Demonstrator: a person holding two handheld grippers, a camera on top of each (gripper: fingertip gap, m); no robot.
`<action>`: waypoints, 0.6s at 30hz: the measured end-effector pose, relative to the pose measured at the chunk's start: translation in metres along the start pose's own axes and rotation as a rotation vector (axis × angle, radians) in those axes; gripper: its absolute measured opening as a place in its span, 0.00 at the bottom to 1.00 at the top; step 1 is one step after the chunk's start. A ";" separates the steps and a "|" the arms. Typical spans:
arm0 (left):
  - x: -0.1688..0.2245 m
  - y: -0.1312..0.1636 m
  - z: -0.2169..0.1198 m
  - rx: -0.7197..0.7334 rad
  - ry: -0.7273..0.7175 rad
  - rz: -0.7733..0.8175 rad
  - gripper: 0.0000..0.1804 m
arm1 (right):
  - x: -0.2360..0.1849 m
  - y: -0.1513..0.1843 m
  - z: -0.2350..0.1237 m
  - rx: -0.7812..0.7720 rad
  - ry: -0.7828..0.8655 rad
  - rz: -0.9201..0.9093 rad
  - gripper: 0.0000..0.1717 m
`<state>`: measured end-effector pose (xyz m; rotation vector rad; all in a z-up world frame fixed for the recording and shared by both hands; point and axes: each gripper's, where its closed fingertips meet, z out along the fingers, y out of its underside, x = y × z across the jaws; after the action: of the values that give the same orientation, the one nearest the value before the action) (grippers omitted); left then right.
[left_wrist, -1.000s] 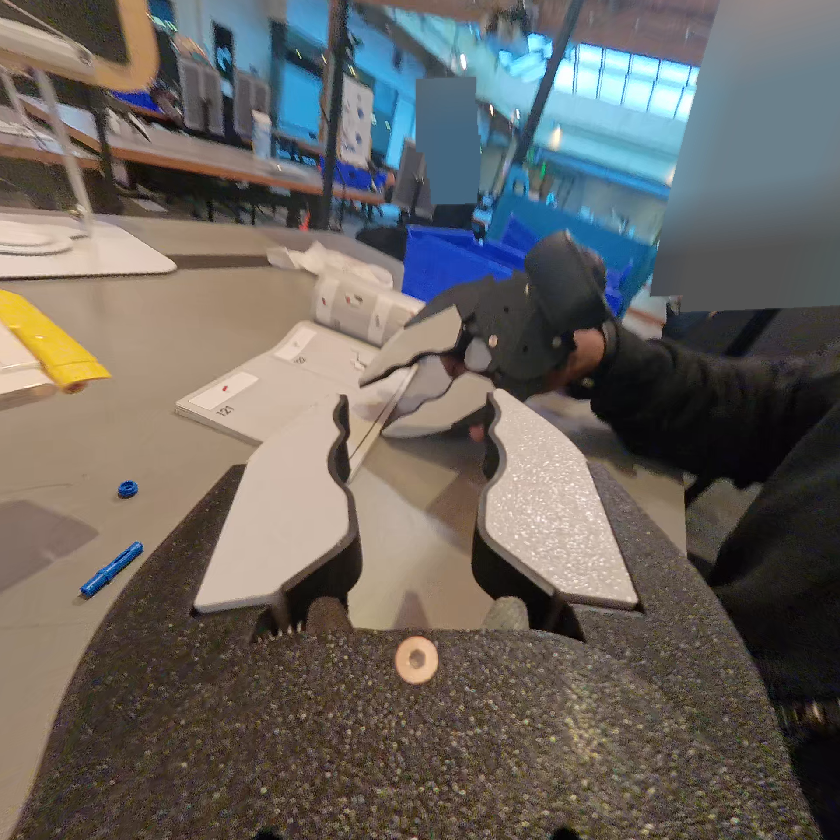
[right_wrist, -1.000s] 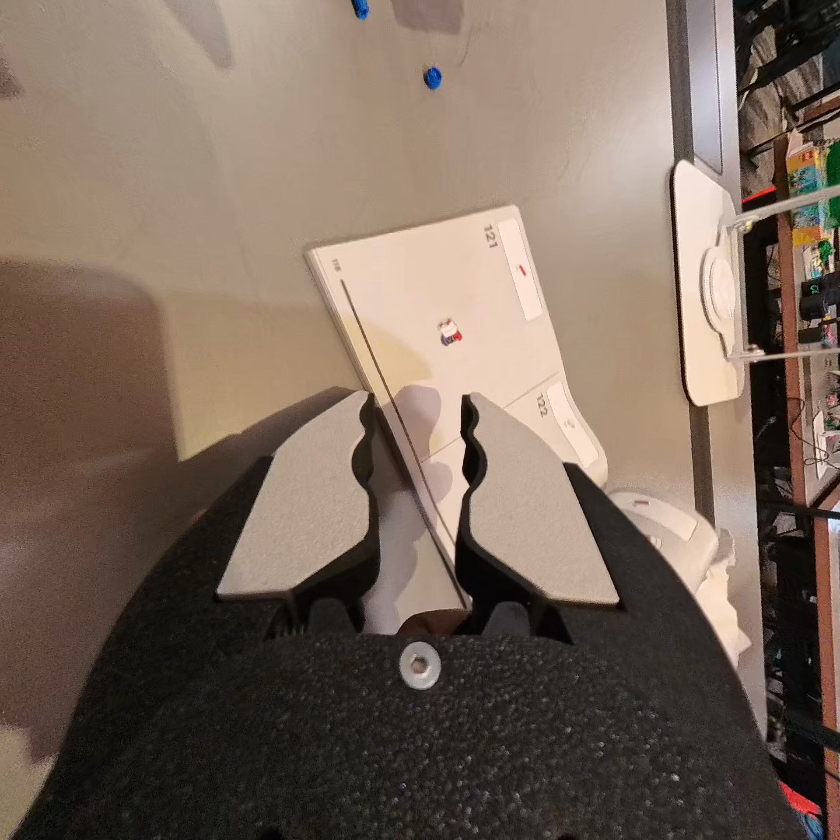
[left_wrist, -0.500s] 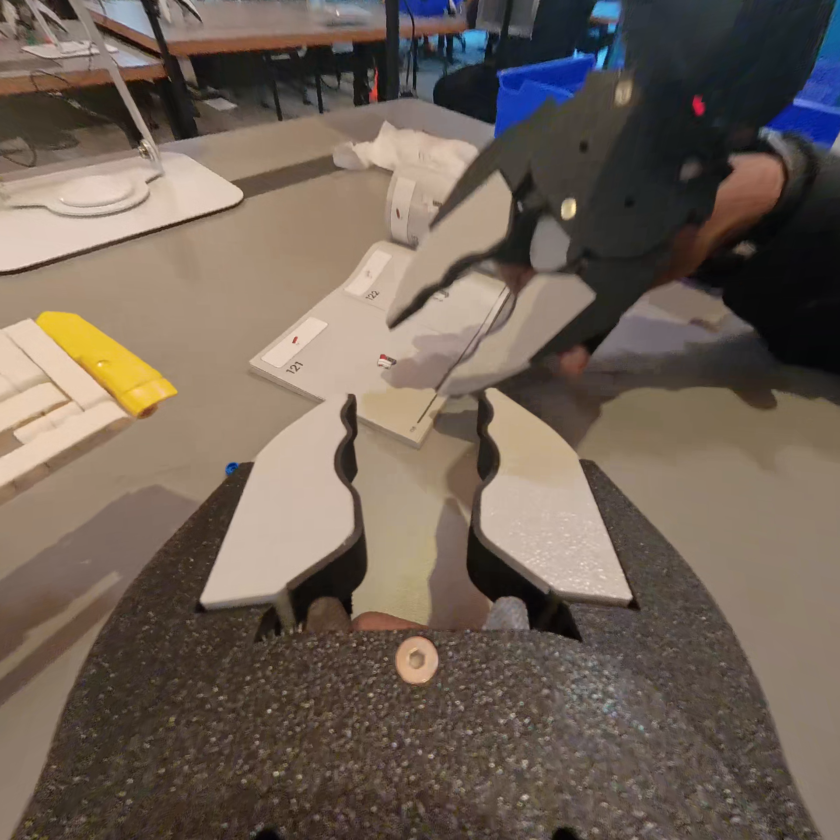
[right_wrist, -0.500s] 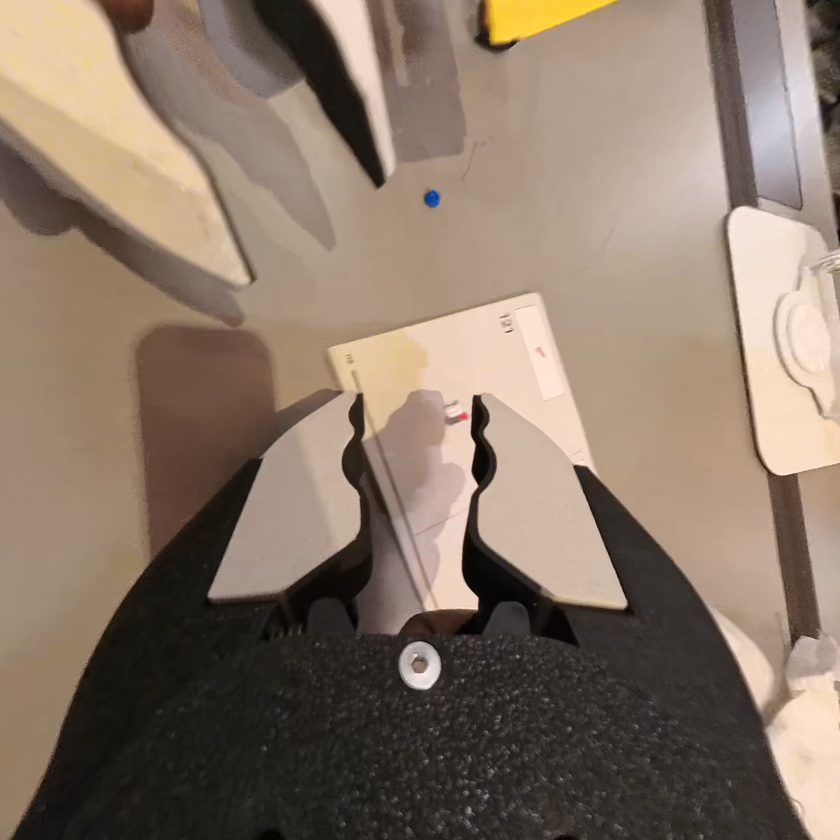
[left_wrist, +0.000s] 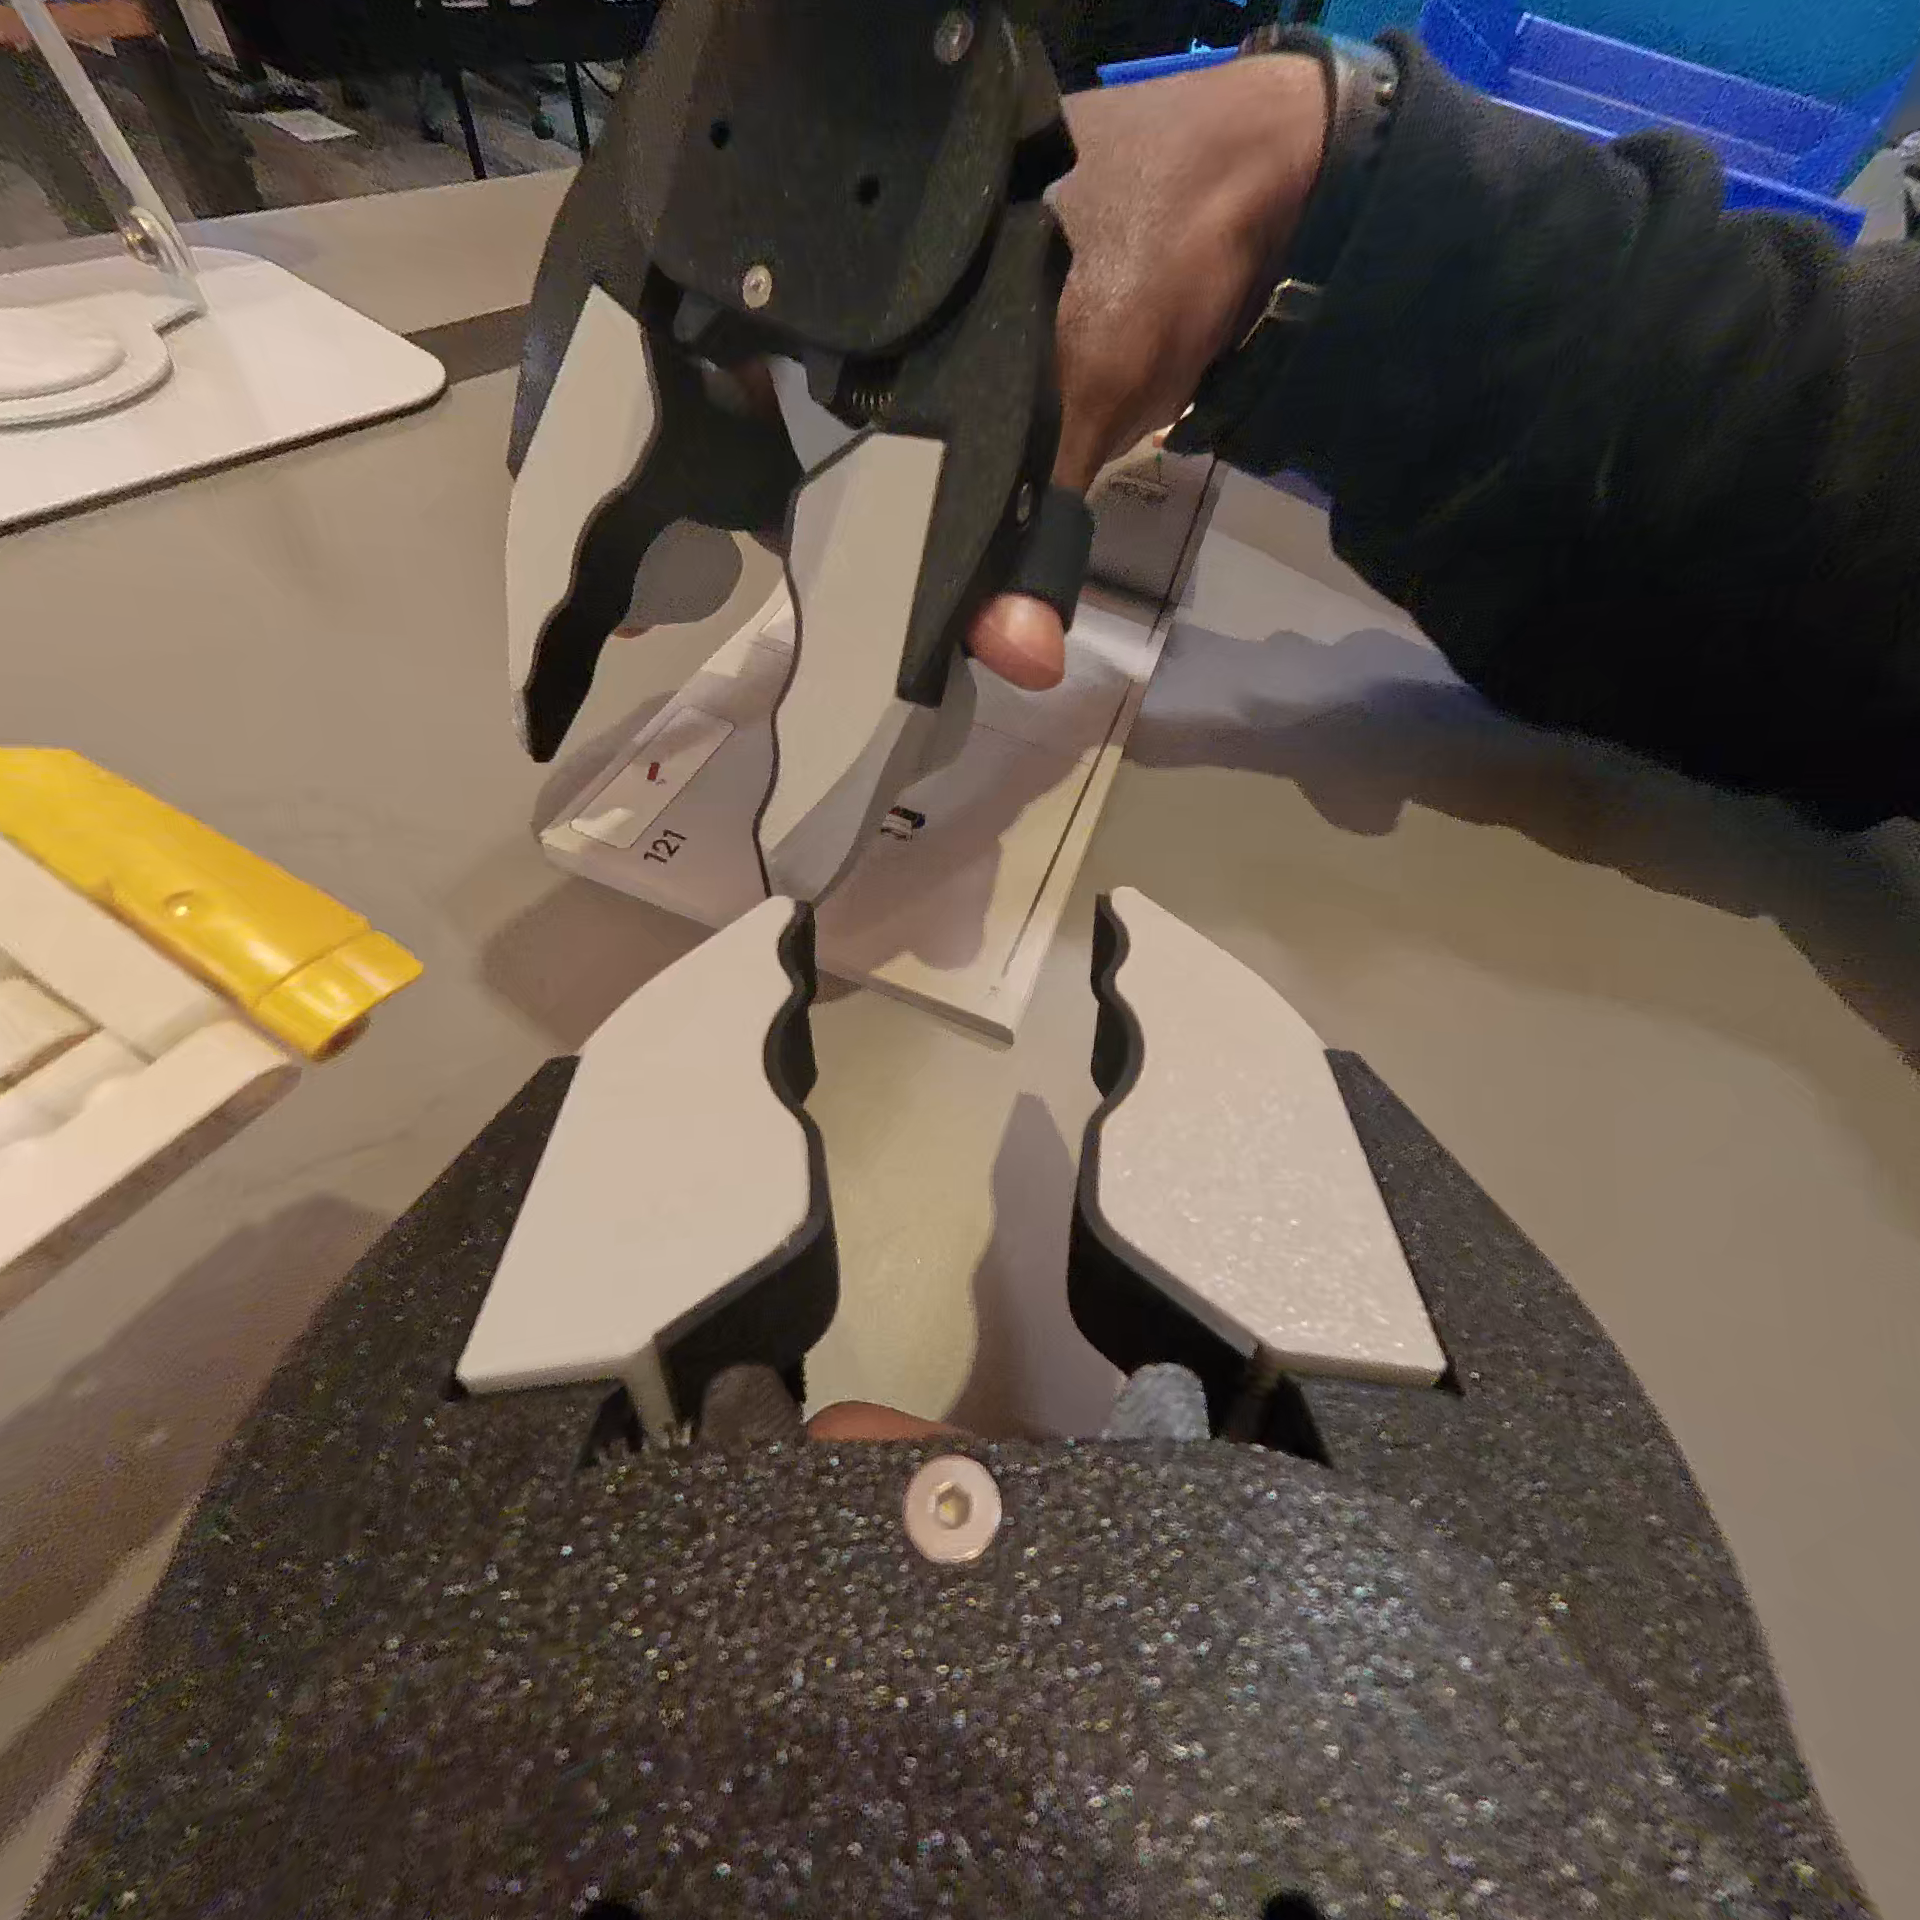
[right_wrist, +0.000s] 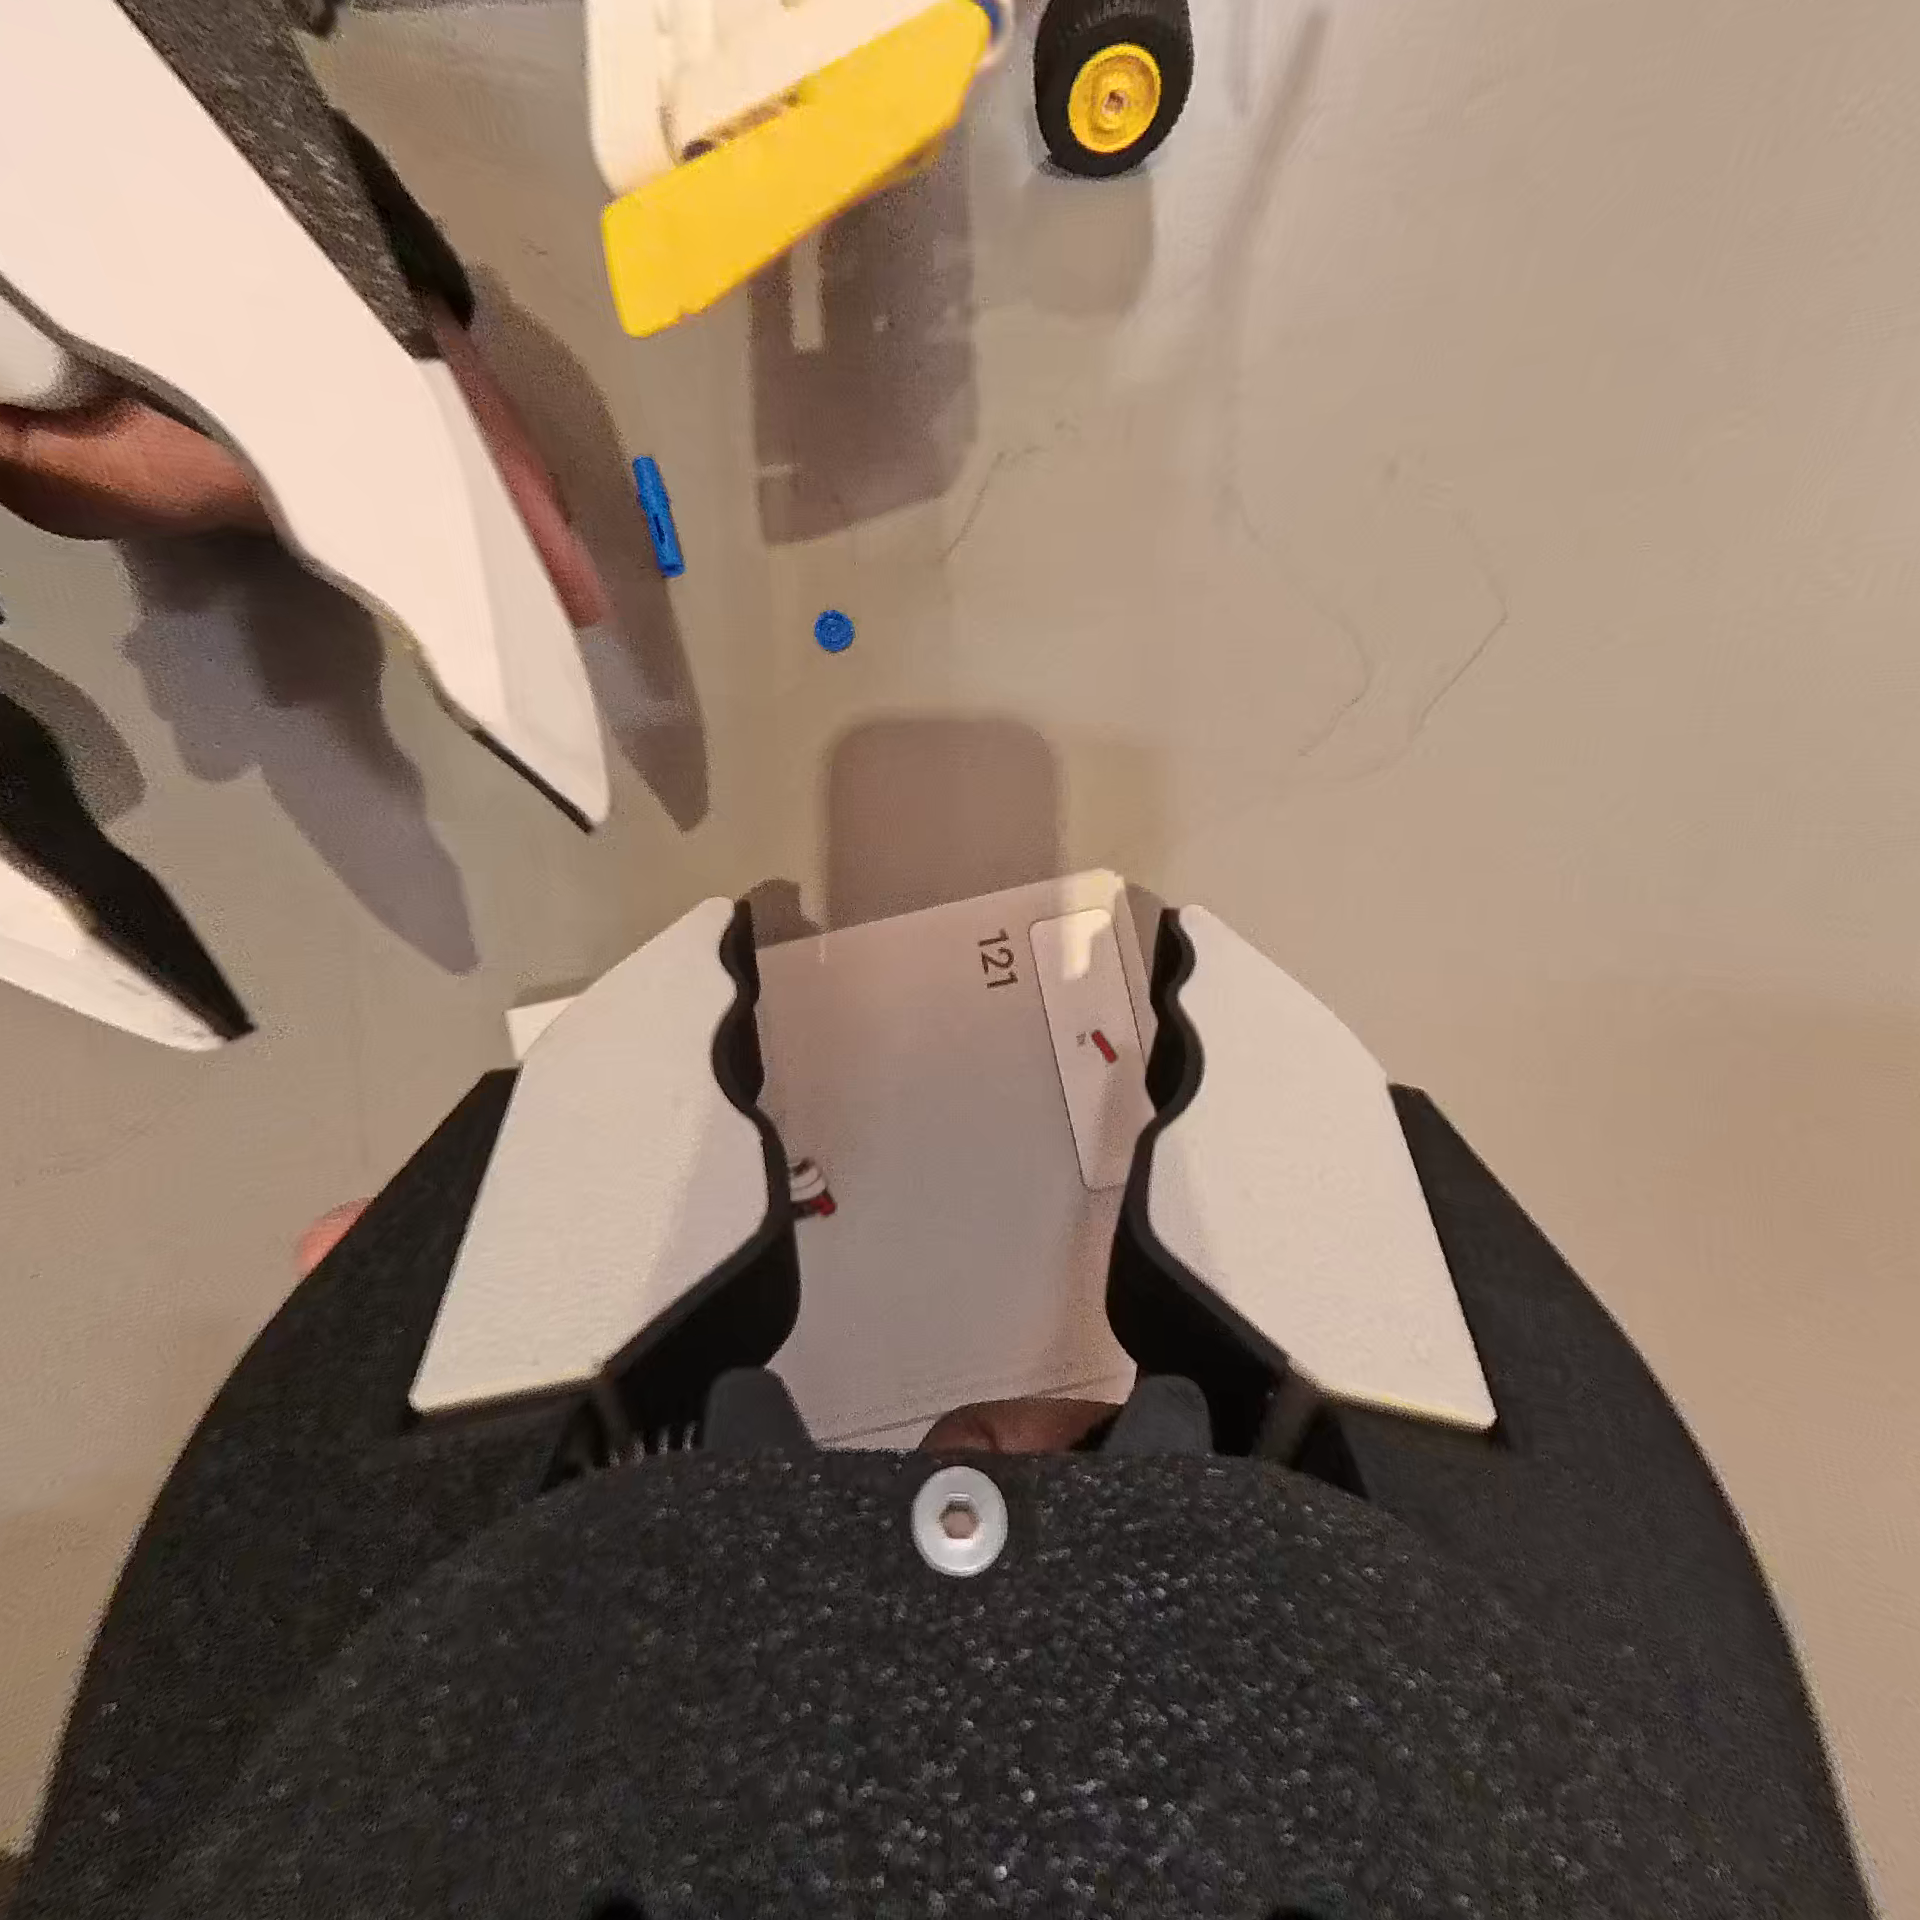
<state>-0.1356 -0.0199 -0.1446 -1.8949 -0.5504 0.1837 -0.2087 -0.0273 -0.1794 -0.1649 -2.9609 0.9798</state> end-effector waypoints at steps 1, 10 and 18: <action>-0.001 0.000 -0.002 0.006 0.005 -0.011 0.29 | 0.001 -0.001 0.003 0.004 -0.008 0.008 0.43; 0.000 0.003 -0.003 -0.010 0.037 -0.047 0.28 | 0.009 -0.003 0.008 0.033 -0.056 0.062 0.41; -0.001 0.003 -0.003 -0.012 0.042 -0.064 0.28 | 0.007 -0.001 0.015 0.028 -0.083 0.076 0.39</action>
<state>-0.1346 -0.0238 -0.1466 -1.8854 -0.5839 0.0991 -0.2164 -0.0362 -0.1911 -0.2440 -3.0347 1.0620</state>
